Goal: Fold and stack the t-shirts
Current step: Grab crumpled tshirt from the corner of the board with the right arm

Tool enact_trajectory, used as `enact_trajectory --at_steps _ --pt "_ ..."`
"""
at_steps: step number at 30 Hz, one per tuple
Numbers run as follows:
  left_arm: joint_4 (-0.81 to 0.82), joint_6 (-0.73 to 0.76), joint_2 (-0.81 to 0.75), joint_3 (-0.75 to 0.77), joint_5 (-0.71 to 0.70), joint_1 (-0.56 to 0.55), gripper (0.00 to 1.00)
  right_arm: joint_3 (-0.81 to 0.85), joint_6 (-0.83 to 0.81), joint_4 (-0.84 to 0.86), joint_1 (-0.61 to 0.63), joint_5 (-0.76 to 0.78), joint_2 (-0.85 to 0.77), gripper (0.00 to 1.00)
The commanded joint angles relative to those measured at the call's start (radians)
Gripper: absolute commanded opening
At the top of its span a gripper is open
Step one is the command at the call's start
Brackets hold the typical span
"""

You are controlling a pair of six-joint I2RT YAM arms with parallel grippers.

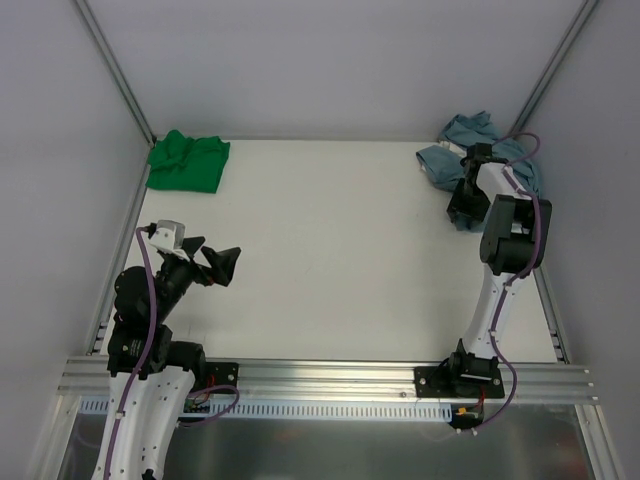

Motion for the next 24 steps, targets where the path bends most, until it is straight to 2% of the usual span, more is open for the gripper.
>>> enact_trajectory --at_steps 1,2,3,4,11,15,18,24 --pt "0.053 -0.005 0.007 -0.003 0.023 0.015 0.99 0.051 0.002 -0.003 -0.02 -0.012 0.01 0.5" --pt "0.053 -0.006 0.007 -0.003 0.025 0.016 0.99 0.051 0.005 -0.004 -0.028 -0.011 0.011 0.15" --pt "0.053 -0.005 0.007 -0.003 0.025 0.016 0.99 0.049 0.007 -0.006 -0.029 -0.006 0.009 0.04" --pt "0.053 -0.006 0.007 -0.004 0.025 0.016 0.99 0.049 0.01 -0.006 -0.036 -0.005 0.004 0.0" --pt "0.06 -0.011 0.007 -0.004 0.03 0.029 0.99 0.017 0.033 0.005 -0.04 -0.025 -0.097 0.01" --pt "0.062 -0.014 0.005 -0.006 0.03 0.032 0.99 0.032 0.051 -0.011 -0.033 -0.109 -0.216 0.01" --pt "0.063 -0.017 0.005 -0.007 0.03 0.033 0.99 0.098 0.057 -0.06 -0.013 -0.19 -0.313 0.0" --pt "0.062 -0.025 0.002 -0.009 0.034 0.033 0.99 0.357 0.04 -0.202 0.072 -0.335 -0.452 0.0"
